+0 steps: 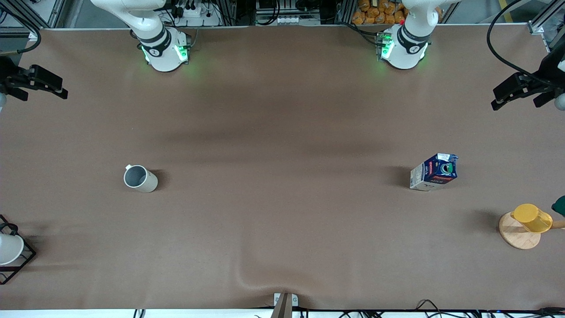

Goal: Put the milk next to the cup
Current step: 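Reach the left gripper to the milk carton while the right gripper reaches the mug, then grasp the milk carton with the left gripper while the right gripper grasps the mug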

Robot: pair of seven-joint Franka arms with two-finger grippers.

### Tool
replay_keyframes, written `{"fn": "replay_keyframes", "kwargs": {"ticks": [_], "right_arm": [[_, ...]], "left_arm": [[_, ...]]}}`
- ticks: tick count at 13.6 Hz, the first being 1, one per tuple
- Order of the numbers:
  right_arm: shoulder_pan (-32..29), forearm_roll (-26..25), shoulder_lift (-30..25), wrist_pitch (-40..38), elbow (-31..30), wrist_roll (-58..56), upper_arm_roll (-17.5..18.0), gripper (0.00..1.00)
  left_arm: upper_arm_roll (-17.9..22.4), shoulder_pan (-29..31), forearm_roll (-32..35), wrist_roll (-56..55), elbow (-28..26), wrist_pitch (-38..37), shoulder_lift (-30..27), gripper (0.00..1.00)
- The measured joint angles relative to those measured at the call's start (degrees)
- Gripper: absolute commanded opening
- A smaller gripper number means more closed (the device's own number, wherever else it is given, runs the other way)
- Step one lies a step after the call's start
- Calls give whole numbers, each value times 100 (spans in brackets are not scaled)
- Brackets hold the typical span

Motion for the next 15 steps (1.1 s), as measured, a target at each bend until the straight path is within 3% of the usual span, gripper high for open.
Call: {"fn": "replay_keyframes", "kwargs": {"ticks": [5, 9, 13, 15], "right_arm": [[0, 0, 0, -7, -3, 0, 0, 100], [0, 0, 0, -8, -30, 0, -1, 100], [-1, 0, 139, 61, -297, 0, -8, 100], [-2, 1, 558, 398, -499, 0, -9, 100]], "left_arm": [[5, 13, -13, 13, -5, -41, 33, 100], [12, 29, -23, 227, -87, -12, 436, 100], [-21, -8, 69, 346, -553, 912, 925, 100], [-73, -51, 335, 349, -966, 1538, 1027, 100]]}}
